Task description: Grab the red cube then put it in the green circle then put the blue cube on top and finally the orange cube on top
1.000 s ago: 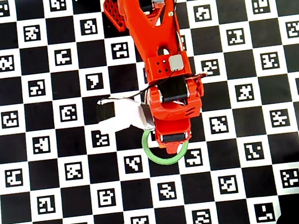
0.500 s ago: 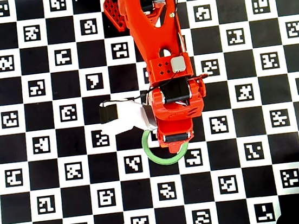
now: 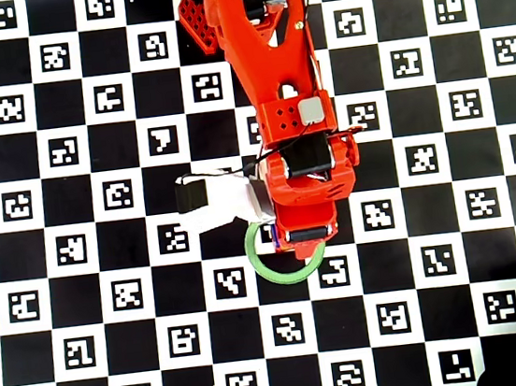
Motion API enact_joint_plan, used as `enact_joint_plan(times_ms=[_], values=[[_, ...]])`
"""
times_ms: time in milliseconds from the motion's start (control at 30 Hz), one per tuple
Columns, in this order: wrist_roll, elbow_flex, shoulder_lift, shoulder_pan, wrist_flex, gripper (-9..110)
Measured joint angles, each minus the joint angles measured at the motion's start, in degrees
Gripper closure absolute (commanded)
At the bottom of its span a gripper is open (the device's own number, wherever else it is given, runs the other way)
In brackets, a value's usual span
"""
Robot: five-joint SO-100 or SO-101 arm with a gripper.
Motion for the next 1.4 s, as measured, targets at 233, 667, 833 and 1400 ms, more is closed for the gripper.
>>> enact_joint_plan(times_ms=[233,667,833,1400], values=[[-0.3,1.0,0.0,0.0,0.0,105],[-0.4,2.5,0.0,0.0,-0.9,105],[-0.4,2.5,0.0,0.0,-0.9,105],[-2.0,5.1,0.1,0.0,-2.9,77]])
